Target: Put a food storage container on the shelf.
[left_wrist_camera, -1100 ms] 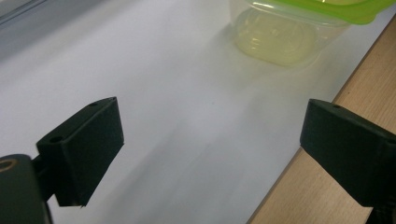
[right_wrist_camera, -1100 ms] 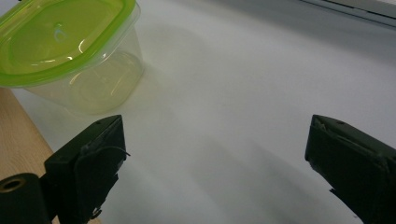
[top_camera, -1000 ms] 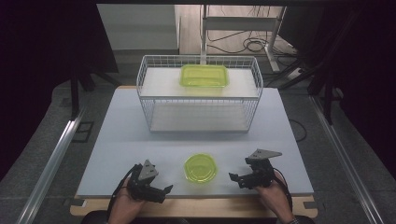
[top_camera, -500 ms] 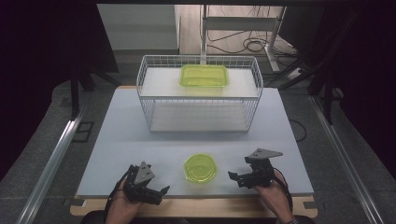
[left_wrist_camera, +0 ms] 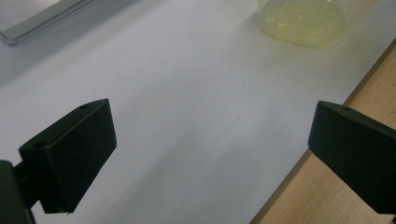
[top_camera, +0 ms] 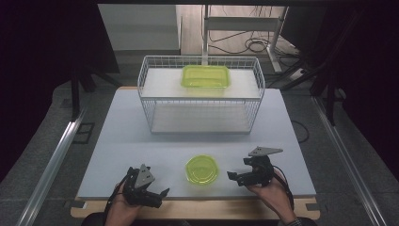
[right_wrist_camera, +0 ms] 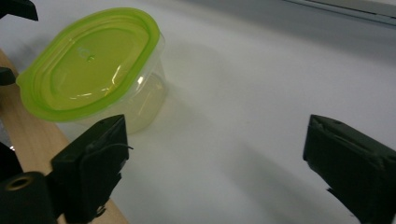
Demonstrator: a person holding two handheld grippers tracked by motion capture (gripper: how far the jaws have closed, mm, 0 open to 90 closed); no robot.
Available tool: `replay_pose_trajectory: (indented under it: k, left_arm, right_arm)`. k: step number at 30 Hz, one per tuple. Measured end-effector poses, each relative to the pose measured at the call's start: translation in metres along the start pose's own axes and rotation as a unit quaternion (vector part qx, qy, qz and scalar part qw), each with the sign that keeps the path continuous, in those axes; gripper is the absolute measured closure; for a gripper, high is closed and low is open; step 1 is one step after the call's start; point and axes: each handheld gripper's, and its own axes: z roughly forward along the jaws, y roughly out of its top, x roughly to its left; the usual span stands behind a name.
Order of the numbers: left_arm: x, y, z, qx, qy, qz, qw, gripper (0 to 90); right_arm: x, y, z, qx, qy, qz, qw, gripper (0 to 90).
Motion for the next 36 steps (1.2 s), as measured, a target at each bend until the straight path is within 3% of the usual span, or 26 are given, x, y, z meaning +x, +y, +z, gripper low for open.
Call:
replay_pose_trajectory:
  k: [6,7,11,13,14,16,26,27,28,30,31,35,36]
  left_arm:
    - [0.0,-0.001,-0.001,-0.002,0.004,-0.003,1.0,0.7]
    - [0.0,-0.001,-0.001,-0.001,0.005,-0.003,1.0,0.7]
    - [0.0,-0.001,0.0,0.002,0.005,0.0,1.0,0.7]
    - [0.0,-0.001,0.0,0.001,0.005,0.0,1.0,0.7]
    - [0.0,-0.001,0.0,0.001,0.005,0.0,1.0,0.7]
    - [0.0,-0.001,0.0,0.001,0.005,-0.001,1.0,0.7]
    - [-0.001,-0.001,0.002,0.006,0.002,0.003,1.0,0.7]
    - [-0.001,-0.001,0.002,0.007,0.001,0.003,1.0,0.7]
    - [-0.001,-0.001,0.002,0.007,0.001,0.003,1.0,0.7]
    - [-0.001,-0.001,0.002,0.007,0.0,0.004,1.0,0.7]
    - [-0.001,-0.001,0.002,0.007,0.0,0.004,1.0,0.7]
    - [-0.001,-0.001,0.002,0.007,-0.001,0.004,1.0,0.8]
    - [-0.001,-0.001,0.002,0.007,-0.001,0.004,1.0,0.8]
  right_arm:
    - [0.003,0.011,-0.001,-0.001,0.027,0.015,0.9995,21.9]
    - [0.004,0.015,0.001,0.0,0.043,0.02,0.9989,25.6]
    - [0.006,0.022,0.006,0.006,0.052,0.028,0.9982,30.5]
    - [0.005,0.029,0.011,0.01,0.072,0.046,0.9963,37.3]
    - [0.005,0.029,0.011,0.01,0.072,0.046,0.9963,37.3]
    - [0.005,0.035,0.018,0.018,0.095,0.051,0.994,43.4]
    - [0.004,0.042,0.04,0.051,0.125,0.058,0.9892,53.6]
    - [0.002,0.042,0.043,0.055,0.139,0.071,0.9862,56.2]
    - [0.002,0.042,0.043,0.055,0.139,0.071,0.9862,56.2]
    - [-0.002,0.043,0.047,0.06,0.155,0.089,0.982,60.7]
    - [-0.002,0.043,0.047,0.06,0.155,0.089,0.982,60.7]
    - [-0.007,0.044,0.052,0.075,0.182,0.123,0.9726,72.1]
    - [-0.007,0.044,0.052,0.075,0.182,0.123,0.9726,72.1]
